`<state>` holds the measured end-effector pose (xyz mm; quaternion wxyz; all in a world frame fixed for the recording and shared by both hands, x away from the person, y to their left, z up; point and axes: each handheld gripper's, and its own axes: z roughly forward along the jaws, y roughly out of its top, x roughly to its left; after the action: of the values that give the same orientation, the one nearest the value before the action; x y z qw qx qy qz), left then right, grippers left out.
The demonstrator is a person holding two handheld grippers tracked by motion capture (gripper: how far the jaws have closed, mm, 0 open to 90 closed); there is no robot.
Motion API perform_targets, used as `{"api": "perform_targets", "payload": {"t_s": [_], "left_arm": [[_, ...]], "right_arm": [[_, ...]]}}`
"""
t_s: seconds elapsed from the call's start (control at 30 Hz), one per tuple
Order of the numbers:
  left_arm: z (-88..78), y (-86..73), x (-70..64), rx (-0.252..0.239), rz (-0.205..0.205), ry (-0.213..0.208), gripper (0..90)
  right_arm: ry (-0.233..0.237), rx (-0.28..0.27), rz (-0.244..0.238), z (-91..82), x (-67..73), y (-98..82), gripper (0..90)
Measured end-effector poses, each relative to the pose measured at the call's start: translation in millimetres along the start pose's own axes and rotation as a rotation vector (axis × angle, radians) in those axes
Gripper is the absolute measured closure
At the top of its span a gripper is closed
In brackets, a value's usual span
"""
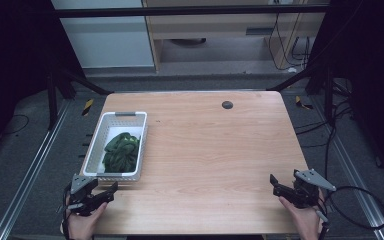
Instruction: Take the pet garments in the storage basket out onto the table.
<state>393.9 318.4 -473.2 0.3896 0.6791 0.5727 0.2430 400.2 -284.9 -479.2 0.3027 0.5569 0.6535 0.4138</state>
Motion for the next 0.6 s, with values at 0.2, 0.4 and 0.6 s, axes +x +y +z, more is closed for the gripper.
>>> {"api": "perform_targets", "payload": {"t_s": [0.2, 0.4, 0.6], "left_arm": [[-8.5, 4.1, -2.3, -0.024, 0.009, 0.0, 23.6], [-15.1, 7.9, -6.0, -0.043, 0.022, -0.006, 22.6], [-21.0, 12.5, -7.2, -0.065, 0.002, -0.013, 21.7]], "right_arm": [[0.016, 0.002, -0.023, -1.0, 7.9, 0.9, 13.2], [0.014, 0.009, -0.06, -1.2, 14.4, 0.8, 12.9], [0.02, 0.008, -0.058, -2.3, 17.6, 1.0, 13.0]]}}
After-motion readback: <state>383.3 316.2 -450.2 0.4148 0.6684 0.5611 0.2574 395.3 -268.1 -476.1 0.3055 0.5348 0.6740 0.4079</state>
